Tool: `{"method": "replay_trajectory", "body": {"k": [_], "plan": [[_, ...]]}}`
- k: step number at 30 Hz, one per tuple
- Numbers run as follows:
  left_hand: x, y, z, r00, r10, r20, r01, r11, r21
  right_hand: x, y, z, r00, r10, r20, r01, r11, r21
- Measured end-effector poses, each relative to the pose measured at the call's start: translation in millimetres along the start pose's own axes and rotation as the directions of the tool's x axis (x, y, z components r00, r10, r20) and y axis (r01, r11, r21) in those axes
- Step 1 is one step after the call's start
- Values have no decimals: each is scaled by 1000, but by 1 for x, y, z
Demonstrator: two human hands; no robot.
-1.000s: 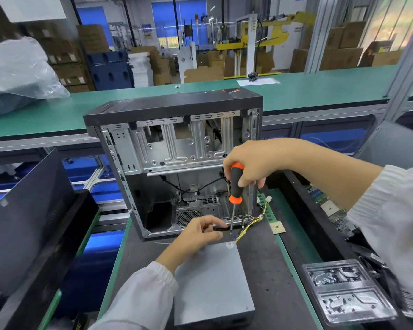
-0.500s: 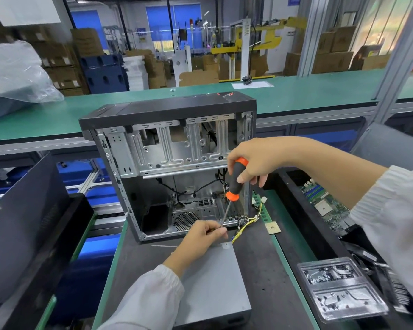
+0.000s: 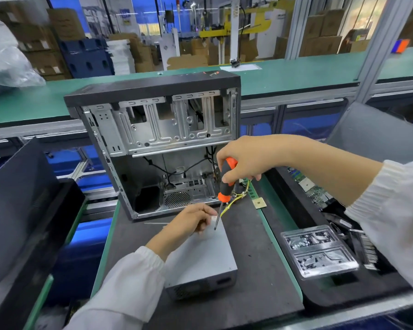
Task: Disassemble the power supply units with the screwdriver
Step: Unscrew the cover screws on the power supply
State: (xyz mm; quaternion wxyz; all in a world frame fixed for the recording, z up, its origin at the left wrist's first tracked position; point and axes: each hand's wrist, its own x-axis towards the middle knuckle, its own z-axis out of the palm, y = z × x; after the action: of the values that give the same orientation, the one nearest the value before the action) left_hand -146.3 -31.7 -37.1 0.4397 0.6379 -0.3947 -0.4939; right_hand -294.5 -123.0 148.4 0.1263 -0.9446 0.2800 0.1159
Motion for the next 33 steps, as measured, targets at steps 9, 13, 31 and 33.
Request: {"method": "replay_trajectory", "body": {"k": [9,13,31,33], "plan": [[-38,-28,4,931,224,287,-296,925,239,-41,-14,39,995,-57,-80,49,994,-93],[-38,-35,6,919,263,292,-332,918,217,-47,-11,46,992,-65,-108,54,993,-103],[-37,-42,19,898,358,257,-414,886,210,-54,-16,48,993,-61,-100,53,995,-82],[-37,-43,19,900,350,260,-406,890,206,-54,-16,49,993,-63,-104,54,995,-88]]}}
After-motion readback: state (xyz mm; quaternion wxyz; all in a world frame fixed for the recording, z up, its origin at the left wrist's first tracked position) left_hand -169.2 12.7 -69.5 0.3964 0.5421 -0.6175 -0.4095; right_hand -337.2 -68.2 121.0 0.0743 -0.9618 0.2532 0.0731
